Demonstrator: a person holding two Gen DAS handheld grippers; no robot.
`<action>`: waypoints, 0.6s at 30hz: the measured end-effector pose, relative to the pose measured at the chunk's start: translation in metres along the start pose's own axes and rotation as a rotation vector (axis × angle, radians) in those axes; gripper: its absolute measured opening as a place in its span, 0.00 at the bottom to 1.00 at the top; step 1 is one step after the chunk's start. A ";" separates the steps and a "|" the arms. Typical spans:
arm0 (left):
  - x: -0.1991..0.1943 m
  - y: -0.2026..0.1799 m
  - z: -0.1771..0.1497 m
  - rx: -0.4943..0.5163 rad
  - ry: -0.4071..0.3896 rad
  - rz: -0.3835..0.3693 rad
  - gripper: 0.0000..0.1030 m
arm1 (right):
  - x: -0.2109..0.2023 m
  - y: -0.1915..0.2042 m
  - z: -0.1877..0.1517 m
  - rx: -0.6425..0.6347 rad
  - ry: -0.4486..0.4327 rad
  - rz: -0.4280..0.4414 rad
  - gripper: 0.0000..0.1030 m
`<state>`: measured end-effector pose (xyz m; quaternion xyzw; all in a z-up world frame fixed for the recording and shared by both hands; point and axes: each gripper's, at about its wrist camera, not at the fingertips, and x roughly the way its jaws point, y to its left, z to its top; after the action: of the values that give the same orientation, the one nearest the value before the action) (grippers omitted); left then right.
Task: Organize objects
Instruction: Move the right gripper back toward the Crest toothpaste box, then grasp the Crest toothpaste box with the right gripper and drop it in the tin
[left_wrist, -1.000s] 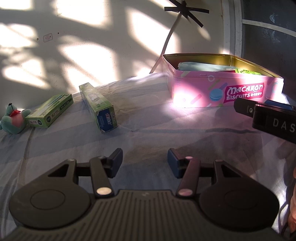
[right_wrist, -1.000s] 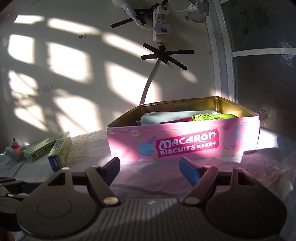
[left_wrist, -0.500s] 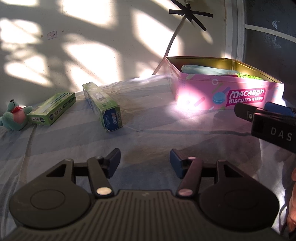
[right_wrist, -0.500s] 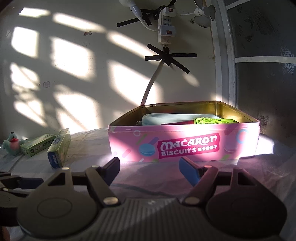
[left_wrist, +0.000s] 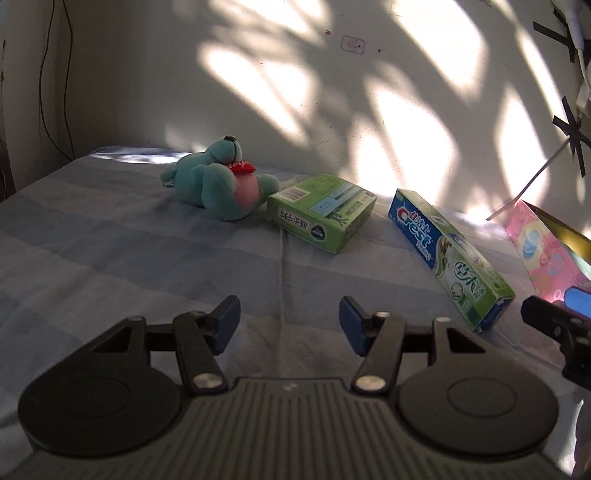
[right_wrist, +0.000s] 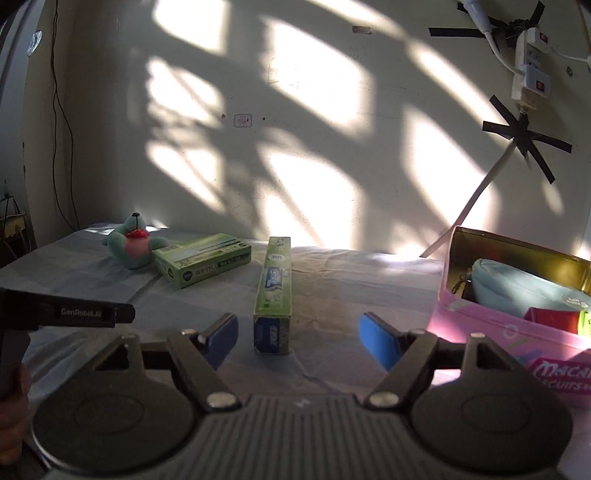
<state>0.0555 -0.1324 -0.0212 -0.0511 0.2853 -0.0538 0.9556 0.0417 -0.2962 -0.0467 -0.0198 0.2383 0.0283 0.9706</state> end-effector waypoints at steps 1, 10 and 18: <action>-0.003 -0.003 -0.001 0.014 -0.011 -0.001 0.60 | 0.014 0.003 0.004 -0.005 0.024 0.000 0.73; -0.008 -0.006 -0.003 0.039 -0.037 -0.078 0.63 | 0.023 -0.010 -0.014 0.092 0.193 0.122 0.29; -0.003 -0.041 -0.017 -0.092 0.219 -0.530 0.84 | -0.055 -0.069 -0.080 0.508 0.251 0.427 0.30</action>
<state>0.0408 -0.1732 -0.0283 -0.1613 0.3657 -0.2939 0.8682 -0.0393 -0.3721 -0.0900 0.2692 0.3540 0.1677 0.8798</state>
